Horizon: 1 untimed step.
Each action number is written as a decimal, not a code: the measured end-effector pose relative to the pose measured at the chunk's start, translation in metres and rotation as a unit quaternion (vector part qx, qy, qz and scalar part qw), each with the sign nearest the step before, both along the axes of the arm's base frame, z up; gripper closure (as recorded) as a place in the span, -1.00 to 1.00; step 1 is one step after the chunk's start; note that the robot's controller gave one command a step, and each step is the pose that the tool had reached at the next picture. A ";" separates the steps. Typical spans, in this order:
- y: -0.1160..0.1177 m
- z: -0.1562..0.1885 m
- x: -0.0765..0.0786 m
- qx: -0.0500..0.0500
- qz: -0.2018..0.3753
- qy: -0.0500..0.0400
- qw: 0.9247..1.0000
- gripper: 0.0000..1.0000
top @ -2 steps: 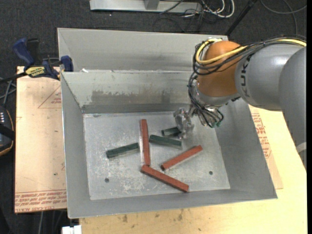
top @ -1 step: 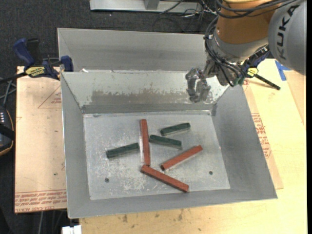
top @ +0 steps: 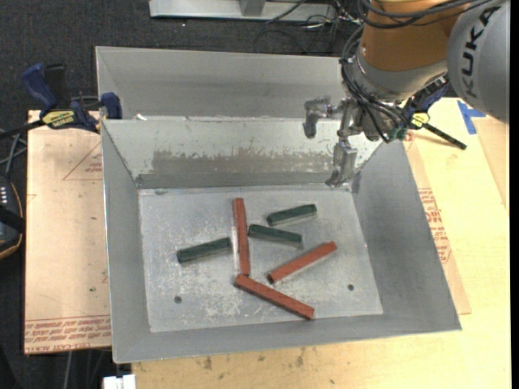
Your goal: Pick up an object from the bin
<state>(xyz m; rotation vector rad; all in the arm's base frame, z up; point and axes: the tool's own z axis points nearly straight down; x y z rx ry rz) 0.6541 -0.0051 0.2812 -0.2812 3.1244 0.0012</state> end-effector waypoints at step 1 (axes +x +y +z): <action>0.000 0.000 0.000 0.000 0.000 0.000 1.000 -1.00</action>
Offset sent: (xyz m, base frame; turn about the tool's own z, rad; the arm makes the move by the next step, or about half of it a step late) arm -0.0469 -0.0205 -0.1663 0.0019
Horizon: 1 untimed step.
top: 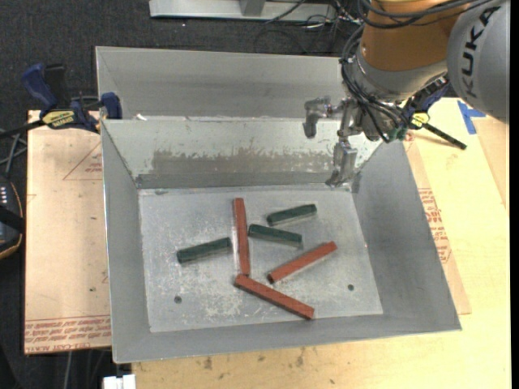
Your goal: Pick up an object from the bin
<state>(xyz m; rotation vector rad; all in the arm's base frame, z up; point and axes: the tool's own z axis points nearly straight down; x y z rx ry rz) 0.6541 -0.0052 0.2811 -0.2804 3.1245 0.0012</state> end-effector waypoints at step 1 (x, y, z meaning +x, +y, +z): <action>-0.006 -0.056 -0.015 0.000 -0.001 -0.001 1.000 -1.00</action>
Offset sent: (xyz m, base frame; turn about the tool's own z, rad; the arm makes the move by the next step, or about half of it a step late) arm -0.0505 -0.0413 -0.0834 0.1108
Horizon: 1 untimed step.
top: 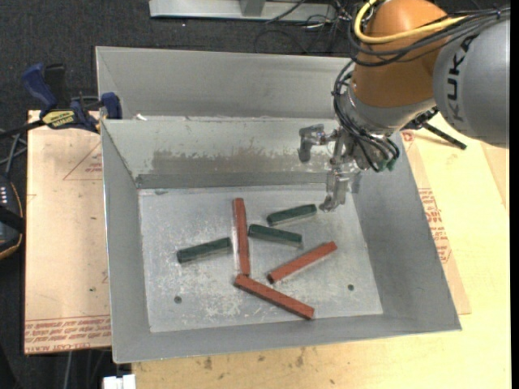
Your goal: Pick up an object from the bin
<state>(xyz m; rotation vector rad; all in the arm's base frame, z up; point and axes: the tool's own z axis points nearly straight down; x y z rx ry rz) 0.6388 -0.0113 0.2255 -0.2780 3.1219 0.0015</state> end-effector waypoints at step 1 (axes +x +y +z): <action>-0.030 -0.029 -0.032 0.000 -0.052 0.005 0.999 -1.00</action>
Offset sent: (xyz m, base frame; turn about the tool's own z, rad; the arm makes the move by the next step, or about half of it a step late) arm -0.0443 -0.0101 -0.1555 -0.1091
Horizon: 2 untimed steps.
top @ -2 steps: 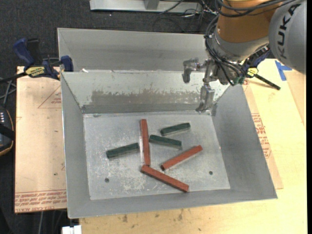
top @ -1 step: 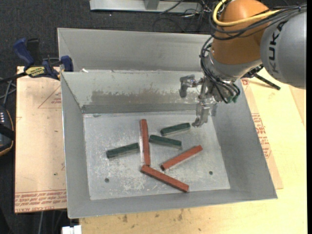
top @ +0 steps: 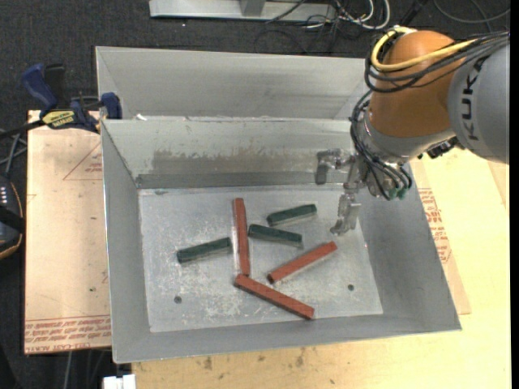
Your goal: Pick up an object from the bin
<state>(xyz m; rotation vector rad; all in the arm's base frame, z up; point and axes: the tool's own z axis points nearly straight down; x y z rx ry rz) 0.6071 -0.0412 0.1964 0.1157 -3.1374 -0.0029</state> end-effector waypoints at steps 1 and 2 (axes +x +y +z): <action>0.006 -0.056 -0.005 -0.001 0.049 -0.005 0.999 -1.00; 0.008 -0.125 0.049 0.000 0.050 -0.003 0.999 1.00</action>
Offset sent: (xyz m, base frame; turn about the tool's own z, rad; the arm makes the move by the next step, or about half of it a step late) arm 0.0482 0.0069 -0.1264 -0.1005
